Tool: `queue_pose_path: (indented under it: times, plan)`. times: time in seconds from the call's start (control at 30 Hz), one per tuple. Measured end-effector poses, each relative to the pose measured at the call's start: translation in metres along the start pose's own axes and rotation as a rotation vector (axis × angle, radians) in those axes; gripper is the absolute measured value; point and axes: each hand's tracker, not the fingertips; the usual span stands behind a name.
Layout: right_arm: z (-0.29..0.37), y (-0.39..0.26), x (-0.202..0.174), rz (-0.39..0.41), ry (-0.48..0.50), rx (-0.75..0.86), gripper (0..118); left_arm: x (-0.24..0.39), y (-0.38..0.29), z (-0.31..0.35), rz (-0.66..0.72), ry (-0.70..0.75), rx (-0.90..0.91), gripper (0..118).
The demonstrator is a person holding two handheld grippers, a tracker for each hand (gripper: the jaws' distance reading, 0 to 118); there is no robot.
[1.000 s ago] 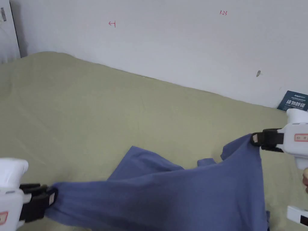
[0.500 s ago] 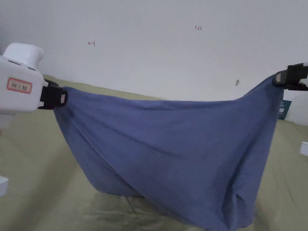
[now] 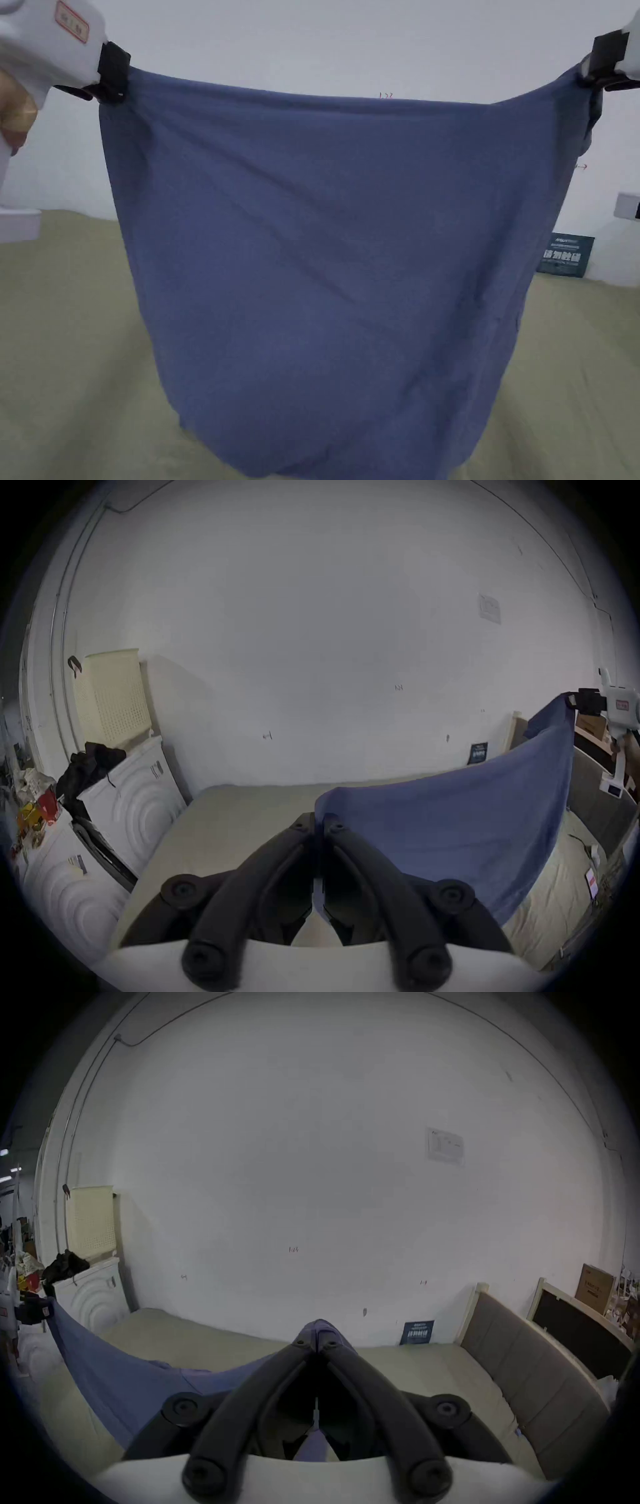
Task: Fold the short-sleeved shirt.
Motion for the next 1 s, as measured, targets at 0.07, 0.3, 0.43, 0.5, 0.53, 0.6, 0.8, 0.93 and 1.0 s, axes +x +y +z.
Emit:
queue_pose_path:
  times: [0.07,0.3,0.43,0.5,0.53,0.6,0.8,0.93,1.0]
  plan:
    - [-0.007,0.007,-0.002,-0.008,-0.005,0.019,0,0.003,0.009,-0.007,-0.009,0.024,0.017,5]
    - [-0.026,0.030,-0.006,-0.025,-0.036,0.099,0,0.001,0.028,-0.021,0.016,0.066,0.070,5]
    - [-0.020,0.031,-0.012,-0.038,-0.023,0.118,0,-0.003,0.029,-0.028,0.011,0.083,0.084,5]
    - [-0.014,0.023,-0.016,-0.016,-0.016,0.118,0,-0.005,0.024,-0.026,0.008,0.084,0.104,5]
    - [-0.011,0.017,-0.017,-0.001,-0.027,0.119,0,-0.006,0.020,-0.024,0.013,0.079,0.111,5]
    - [-0.001,0.003,-0.018,0.000,-0.020,0.120,0,-0.008,0.007,-0.020,0.033,0.069,0.130,5]
    - [0.026,-0.053,-0.009,0.004,-0.011,0.017,0,-0.006,-0.050,-0.001,0.001,0.023,0.079,5]
    - [0.056,-0.100,-0.007,-0.006,0.026,-0.024,0,-0.005,-0.093,0.016,0.008,-0.014,0.015,5]
    - [0.075,-0.125,-0.008,0.006,0.031,-0.078,0,-0.003,-0.119,0.026,0.025,-0.020,-0.026,5]
